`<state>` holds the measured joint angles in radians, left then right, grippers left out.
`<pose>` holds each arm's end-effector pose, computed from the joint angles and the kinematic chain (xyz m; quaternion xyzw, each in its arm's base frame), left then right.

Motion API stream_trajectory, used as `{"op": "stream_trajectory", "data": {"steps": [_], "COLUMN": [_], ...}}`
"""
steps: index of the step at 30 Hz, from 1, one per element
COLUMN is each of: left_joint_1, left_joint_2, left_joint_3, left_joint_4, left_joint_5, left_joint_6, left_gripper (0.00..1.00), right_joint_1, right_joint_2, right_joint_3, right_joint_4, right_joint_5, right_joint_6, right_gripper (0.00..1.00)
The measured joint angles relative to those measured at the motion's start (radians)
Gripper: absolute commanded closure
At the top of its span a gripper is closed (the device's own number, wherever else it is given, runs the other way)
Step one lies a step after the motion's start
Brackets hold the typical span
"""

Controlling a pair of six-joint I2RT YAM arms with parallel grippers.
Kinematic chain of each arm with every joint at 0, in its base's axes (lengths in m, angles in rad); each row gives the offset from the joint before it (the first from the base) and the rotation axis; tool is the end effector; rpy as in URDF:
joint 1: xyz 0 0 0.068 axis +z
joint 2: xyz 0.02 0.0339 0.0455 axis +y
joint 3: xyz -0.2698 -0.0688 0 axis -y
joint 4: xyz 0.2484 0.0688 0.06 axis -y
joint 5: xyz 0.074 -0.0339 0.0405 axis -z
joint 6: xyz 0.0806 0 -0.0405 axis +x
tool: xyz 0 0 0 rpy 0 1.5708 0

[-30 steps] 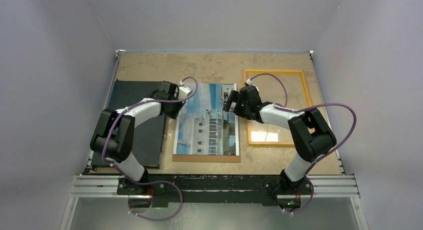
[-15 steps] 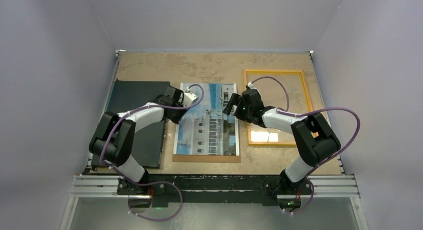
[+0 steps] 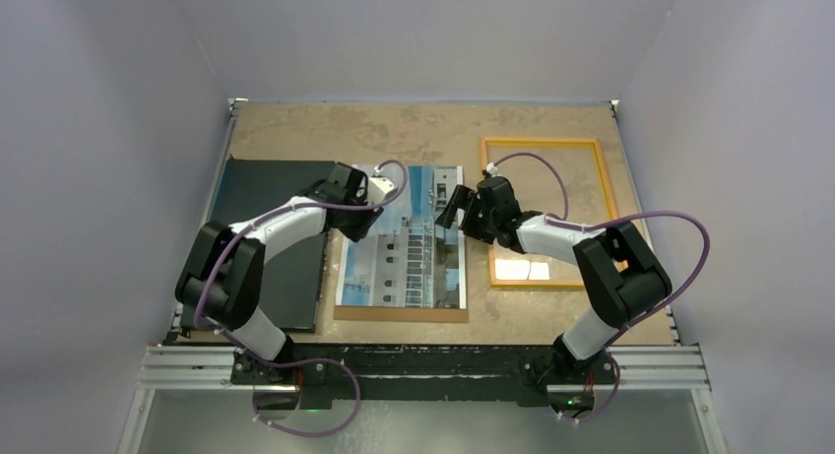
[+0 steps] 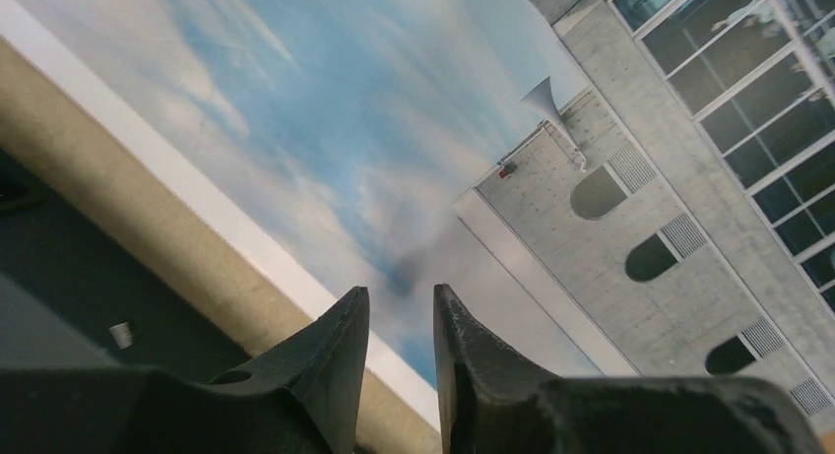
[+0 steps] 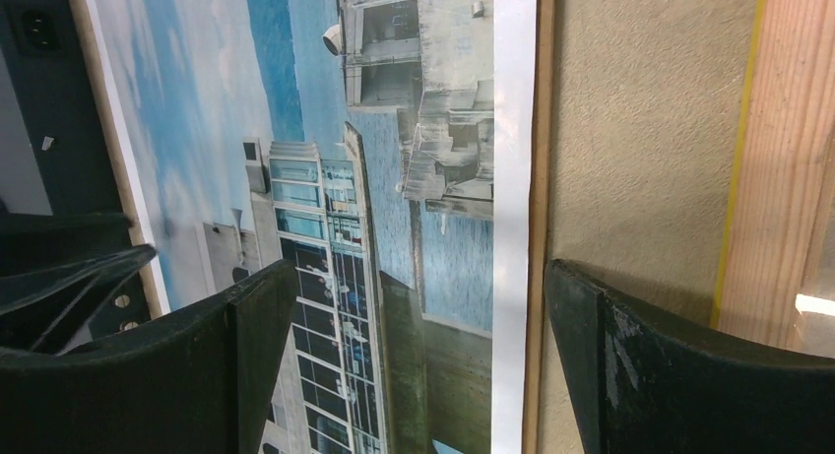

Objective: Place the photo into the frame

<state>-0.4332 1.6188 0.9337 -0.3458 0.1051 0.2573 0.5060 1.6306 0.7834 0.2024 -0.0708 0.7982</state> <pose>0.3073 -0.1515 0.1400 0.3389 0.9009 -0.0738 0.2608 0.3200 0.1838 0.1436 0.1145 0.8869 0.2960 0.3355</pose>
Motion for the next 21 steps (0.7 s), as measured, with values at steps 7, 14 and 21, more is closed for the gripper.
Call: {"op": "stream_trajectory", "data": {"steps": [7,14,21], "left_joint_1": [0.027,0.032,-0.001], "left_joint_2": [-0.117,-0.152,-0.147], "left_joint_3": [0.072,-0.035,-0.101], "left_joint_4": [-0.127,-0.174,-0.165], "left_joint_5": [-0.021,-0.09,-0.156], "left_joint_6": [0.08,0.182,0.231], "left_gripper": [0.67,0.7,0.71], "right_joint_1": [0.001,0.001,0.002], "right_joint_2": [0.0,0.0,-0.002], "right_joint_3": [0.0,0.0,-0.003], "right_joint_4": [-0.001,-0.002,0.0], "right_joint_5": [0.001,0.003,0.006], "right_joint_6": [0.006,0.006,0.008], "right_gripper": [0.01,0.01,0.01]}}
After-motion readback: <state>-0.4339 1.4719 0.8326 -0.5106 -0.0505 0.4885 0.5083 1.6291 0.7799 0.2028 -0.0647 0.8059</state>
